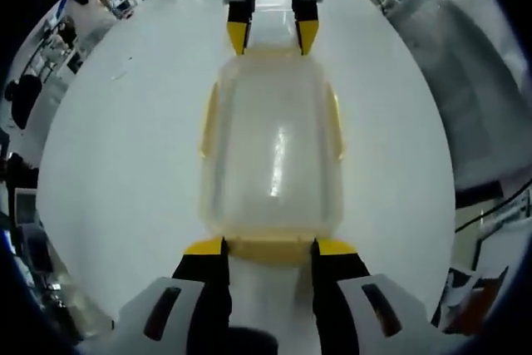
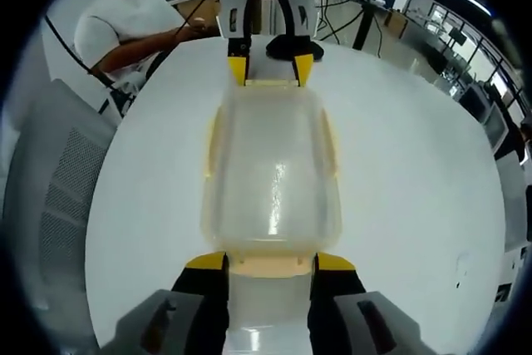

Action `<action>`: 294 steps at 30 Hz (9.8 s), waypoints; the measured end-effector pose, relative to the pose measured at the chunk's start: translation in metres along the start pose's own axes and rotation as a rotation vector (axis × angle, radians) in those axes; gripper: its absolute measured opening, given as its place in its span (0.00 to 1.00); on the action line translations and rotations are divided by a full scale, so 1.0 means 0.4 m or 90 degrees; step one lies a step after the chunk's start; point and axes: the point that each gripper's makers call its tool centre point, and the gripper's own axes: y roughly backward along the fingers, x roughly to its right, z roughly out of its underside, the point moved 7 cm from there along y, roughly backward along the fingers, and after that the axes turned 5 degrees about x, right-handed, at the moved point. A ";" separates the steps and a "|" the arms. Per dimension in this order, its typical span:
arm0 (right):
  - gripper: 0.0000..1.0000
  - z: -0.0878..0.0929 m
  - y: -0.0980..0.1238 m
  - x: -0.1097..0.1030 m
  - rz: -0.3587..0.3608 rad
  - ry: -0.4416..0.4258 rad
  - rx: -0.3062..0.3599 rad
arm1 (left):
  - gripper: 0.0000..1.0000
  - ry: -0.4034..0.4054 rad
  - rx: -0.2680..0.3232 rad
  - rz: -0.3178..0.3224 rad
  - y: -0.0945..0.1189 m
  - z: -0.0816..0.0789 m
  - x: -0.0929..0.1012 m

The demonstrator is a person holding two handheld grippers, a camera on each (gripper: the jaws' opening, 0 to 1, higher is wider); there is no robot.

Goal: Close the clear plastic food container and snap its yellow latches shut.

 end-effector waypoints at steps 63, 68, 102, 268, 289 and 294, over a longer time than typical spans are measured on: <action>0.34 0.221 0.308 -0.017 0.035 0.014 -0.002 | 0.36 -0.001 0.027 -0.034 0.015 -0.368 0.019; 0.34 0.253 0.322 -0.014 0.035 0.017 -0.002 | 0.35 0.002 0.028 -0.035 0.001 -0.400 0.020; 0.34 0.424 0.376 0.021 0.016 0.025 -0.017 | 0.35 0.032 0.030 -0.051 -0.093 -0.554 0.020; 0.28 0.462 0.331 0.044 0.119 -0.686 0.155 | 0.26 0.680 0.121 -0.111 -0.198 -0.605 0.057; 0.29 0.449 0.321 -0.040 0.146 -0.775 0.159 | 0.28 0.666 0.124 -0.085 -0.167 -0.590 0.045; 0.30 0.446 0.319 -0.051 0.163 -0.792 0.167 | 0.28 0.661 0.126 -0.083 -0.160 -0.586 0.043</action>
